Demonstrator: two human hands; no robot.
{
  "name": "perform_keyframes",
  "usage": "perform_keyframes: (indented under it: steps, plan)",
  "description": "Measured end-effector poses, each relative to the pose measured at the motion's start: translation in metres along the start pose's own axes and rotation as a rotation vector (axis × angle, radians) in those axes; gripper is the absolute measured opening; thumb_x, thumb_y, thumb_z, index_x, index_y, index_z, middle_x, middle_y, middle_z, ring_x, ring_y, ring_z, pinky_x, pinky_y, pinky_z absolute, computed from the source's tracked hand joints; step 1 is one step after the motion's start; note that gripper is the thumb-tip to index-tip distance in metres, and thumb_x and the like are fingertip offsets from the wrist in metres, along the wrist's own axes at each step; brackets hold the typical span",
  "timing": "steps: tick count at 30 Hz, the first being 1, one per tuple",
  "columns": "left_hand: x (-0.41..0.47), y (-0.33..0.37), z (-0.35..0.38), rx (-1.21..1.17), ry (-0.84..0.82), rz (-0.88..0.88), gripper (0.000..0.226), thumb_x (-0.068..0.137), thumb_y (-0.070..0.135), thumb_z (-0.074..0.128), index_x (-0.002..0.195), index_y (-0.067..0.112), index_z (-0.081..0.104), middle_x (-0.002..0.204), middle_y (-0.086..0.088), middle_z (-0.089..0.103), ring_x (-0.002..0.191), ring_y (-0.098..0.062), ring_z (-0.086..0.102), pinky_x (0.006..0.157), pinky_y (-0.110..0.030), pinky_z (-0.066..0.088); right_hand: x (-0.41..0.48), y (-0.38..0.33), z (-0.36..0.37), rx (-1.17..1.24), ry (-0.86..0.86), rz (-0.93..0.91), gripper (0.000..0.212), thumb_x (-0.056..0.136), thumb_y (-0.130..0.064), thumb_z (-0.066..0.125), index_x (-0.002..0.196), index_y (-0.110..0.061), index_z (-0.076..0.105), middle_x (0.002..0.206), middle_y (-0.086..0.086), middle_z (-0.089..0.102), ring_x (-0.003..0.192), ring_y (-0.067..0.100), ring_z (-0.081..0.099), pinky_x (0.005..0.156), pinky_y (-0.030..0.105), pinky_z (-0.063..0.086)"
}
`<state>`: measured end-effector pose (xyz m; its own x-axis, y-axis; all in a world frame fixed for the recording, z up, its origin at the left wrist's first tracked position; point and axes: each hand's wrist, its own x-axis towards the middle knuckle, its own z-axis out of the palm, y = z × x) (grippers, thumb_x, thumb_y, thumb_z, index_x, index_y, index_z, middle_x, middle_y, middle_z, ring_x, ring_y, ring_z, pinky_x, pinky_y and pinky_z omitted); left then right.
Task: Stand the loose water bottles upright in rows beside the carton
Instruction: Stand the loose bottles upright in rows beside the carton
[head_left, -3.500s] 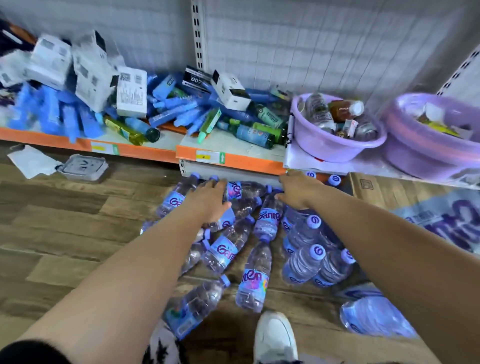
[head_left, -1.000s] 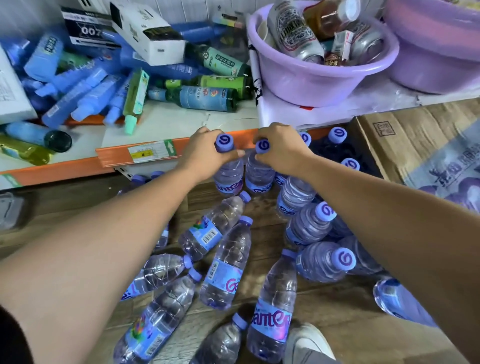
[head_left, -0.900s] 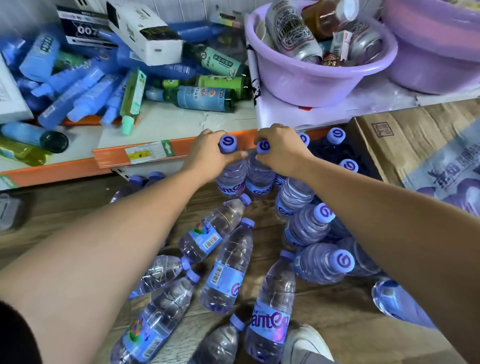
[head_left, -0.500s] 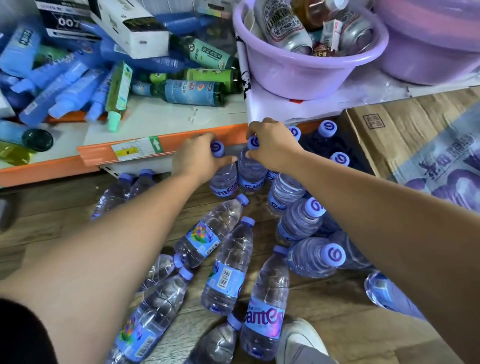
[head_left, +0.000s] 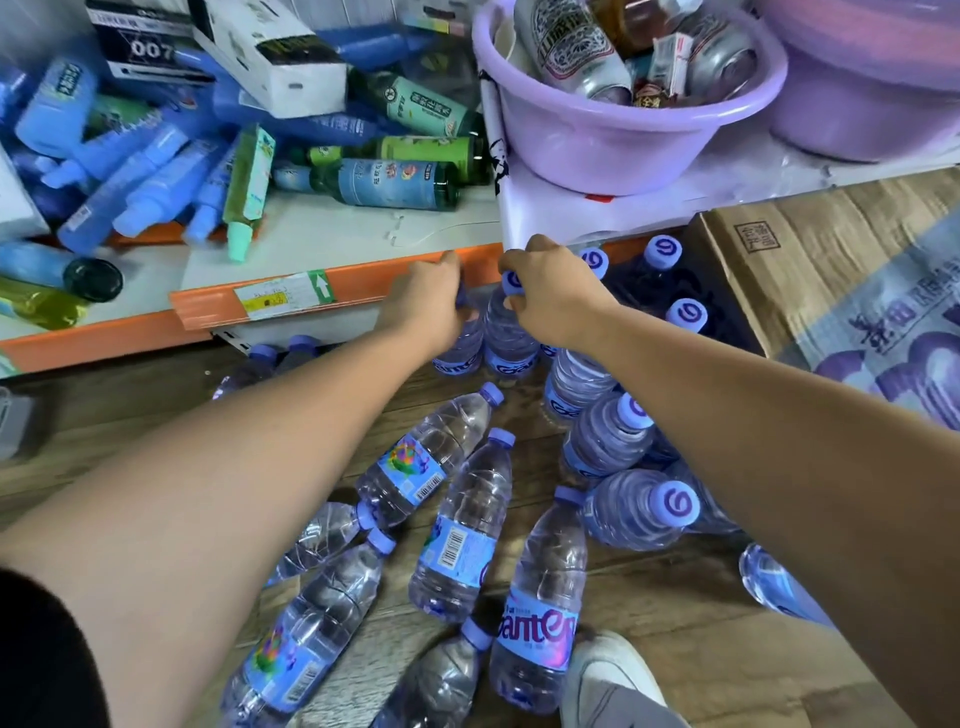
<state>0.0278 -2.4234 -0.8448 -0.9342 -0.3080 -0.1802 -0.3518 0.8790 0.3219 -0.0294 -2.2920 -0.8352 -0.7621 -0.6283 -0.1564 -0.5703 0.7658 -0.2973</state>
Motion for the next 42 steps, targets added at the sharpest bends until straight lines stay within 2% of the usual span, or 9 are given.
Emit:
perform_keyframes:
  steps: [8, 19, 23, 25, 28, 32, 36, 38, 42]
  plan:
    - [0.001, -0.009, -0.002, -0.142, -0.01, -0.025, 0.049, 0.076, 0.028, 0.076, 0.117, 0.009, 0.055, 0.116, -0.016, 0.062, 0.104, -0.034, 0.058, 0.078, -0.033, 0.044, 0.004, -0.003, -0.001, 0.017, -0.006, 0.032, 0.041, 0.092, -0.011, 0.054, 0.133, -0.008, 0.048, 0.125, 0.017, 0.048, 0.108, 0.037, 0.055, 0.085, 0.04, 0.05]
    - [-0.001, -0.008, 0.003, -0.222, 0.044, -0.099, 0.041, 0.077, 0.019, 0.075, 0.112, 0.01, 0.057, 0.111, -0.016, 0.063, 0.099, -0.033, 0.06, 0.08, -0.037, 0.048, -0.007, -0.005, 0.011, 0.041, 0.019, 0.066, 0.045, 0.097, -0.013, 0.048, 0.141, -0.009, 0.039, 0.134, 0.018, 0.047, 0.126, 0.037, 0.041, 0.1, 0.038, 0.038]
    - [0.001, -0.001, 0.007, -0.22, 0.115, -0.097, 0.021, 0.082, 0.007, 0.065, 0.103, 0.009, 0.059, 0.11, -0.019, 0.064, 0.099, -0.034, 0.059, 0.072, -0.031, 0.039, 0.0, 0.001, 0.01, 0.034, 0.044, 0.035, 0.038, 0.094, -0.012, 0.052, 0.131, -0.008, 0.049, 0.124, 0.017, 0.053, 0.11, 0.037, 0.054, 0.085, 0.037, 0.046]
    - [0.003, 0.0, 0.006, -0.215, 0.125, -0.111, 0.023, 0.082, 0.009, 0.066, 0.105, 0.008, 0.058, 0.112, -0.019, 0.064, 0.102, -0.033, 0.058, 0.073, -0.031, 0.039, 0.003, 0.0, 0.007, 0.006, 0.031, 0.045, 0.035, 0.092, -0.009, 0.052, 0.127, -0.008, 0.052, 0.122, 0.017, 0.053, 0.105, 0.036, 0.057, 0.078, 0.034, 0.046]
    - [0.001, -0.002, 0.004, -0.21, 0.117, -0.123, 0.036, 0.083, 0.012, 0.067, 0.117, 0.005, 0.057, 0.119, -0.019, 0.061, 0.109, -0.034, 0.057, 0.083, -0.034, 0.044, -0.001, -0.002, 0.008, 0.021, 0.003, 0.038, 0.042, 0.093, -0.014, 0.053, 0.134, -0.006, 0.045, 0.127, 0.019, 0.05, 0.113, 0.038, 0.053, 0.084, 0.036, 0.046]
    - [-0.003, -0.002, 0.008, -0.179, 0.121, -0.069, 0.036, 0.084, 0.01, 0.063, 0.119, 0.007, 0.055, 0.118, -0.02, 0.061, 0.107, -0.035, 0.058, 0.083, -0.036, 0.045, -0.01, -0.002, 0.008, 0.065, -0.06, 0.082, 0.059, 0.091, -0.021, 0.058, 0.141, -0.004, 0.032, 0.136, 0.02, 0.038, 0.121, 0.04, 0.046, 0.091, 0.041, 0.043]
    - [-0.015, -0.01, 0.007, -0.219, 0.174, -0.103, 0.052, 0.083, 0.027, 0.069, 0.125, 0.007, 0.046, 0.115, -0.021, 0.061, 0.104, -0.036, 0.059, 0.082, -0.039, 0.046, -0.019, -0.012, -0.002, -0.015, 0.208, 0.046, 0.036, 0.091, -0.015, 0.051, 0.126, -0.004, 0.044, 0.13, 0.016, 0.04, 0.112, 0.033, 0.05, 0.068, 0.038, 0.039]
    - [-0.029, -0.021, 0.013, -0.219, 0.241, -0.199, 0.057, 0.087, 0.044, 0.06, 0.124, 0.005, 0.043, 0.114, -0.022, 0.063, 0.103, -0.039, 0.06, 0.08, -0.041, 0.046, -0.026, -0.018, -0.005, -0.075, 0.298, -0.039, 0.028, 0.091, -0.012, 0.046, 0.118, -0.005, 0.049, 0.123, 0.014, 0.048, 0.104, 0.033, 0.054, 0.061, 0.035, 0.033]
    - [-0.054, -0.052, 0.041, -0.12, 0.002, -0.316, 0.049, 0.093, 0.053, 0.041, 0.107, 0.007, 0.052, 0.107, -0.022, 0.066, 0.102, -0.04, 0.061, 0.081, -0.042, 0.048, -0.036, -0.035, 0.015, -0.03, 0.097, -0.092, 0.022, 0.09, -0.009, 0.045, 0.111, -0.007, 0.053, 0.111, 0.014, 0.06, 0.091, 0.035, 0.062, 0.06, 0.033, 0.035]
